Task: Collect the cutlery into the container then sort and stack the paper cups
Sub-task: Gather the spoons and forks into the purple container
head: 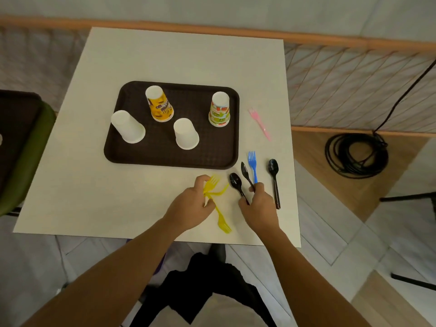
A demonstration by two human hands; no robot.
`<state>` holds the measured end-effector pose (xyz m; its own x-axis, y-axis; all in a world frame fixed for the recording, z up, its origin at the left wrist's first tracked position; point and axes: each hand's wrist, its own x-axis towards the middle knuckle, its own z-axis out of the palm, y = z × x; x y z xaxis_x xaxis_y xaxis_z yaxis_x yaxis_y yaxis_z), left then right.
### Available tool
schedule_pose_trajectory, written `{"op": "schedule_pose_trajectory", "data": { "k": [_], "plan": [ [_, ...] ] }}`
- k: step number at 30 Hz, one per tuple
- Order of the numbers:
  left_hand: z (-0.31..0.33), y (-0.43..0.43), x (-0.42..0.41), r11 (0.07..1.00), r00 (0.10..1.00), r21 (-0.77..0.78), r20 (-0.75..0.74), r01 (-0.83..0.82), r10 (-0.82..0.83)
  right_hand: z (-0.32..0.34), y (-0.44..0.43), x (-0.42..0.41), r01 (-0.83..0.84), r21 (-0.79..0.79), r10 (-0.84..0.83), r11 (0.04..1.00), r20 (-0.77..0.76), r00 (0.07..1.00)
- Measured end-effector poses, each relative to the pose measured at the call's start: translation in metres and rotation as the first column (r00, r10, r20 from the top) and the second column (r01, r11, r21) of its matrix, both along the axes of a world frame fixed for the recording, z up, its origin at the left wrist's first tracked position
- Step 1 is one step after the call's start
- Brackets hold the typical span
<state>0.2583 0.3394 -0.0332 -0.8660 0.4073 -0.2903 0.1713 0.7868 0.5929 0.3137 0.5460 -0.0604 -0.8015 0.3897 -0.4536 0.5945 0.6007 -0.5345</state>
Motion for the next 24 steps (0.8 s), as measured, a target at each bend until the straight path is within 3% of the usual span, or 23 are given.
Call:
{"op": "schedule_pose_trajectory", "data": {
  "k": [8,17,24],
  "plan": [
    [-0.017,-0.008,-0.006,0.958,0.97,-0.155,0.001,0.24,-0.243,-0.009,-0.008,-0.003,-0.126,0.145,0.122,0.981,0.033,0.992],
    [-0.022,-0.013,-0.005,0.855,0.913,-0.387,-0.074,0.344,-0.401,-0.01,-0.012,-0.007,-0.247,0.185,0.235,0.951,0.081,0.968],
    [-0.022,-0.038,0.005,0.905,0.935,-0.319,-0.125,0.28,-0.333,0.002,-0.005,-0.011,-0.033,0.107,0.053,0.994,-0.189,0.981]
  ]
}}
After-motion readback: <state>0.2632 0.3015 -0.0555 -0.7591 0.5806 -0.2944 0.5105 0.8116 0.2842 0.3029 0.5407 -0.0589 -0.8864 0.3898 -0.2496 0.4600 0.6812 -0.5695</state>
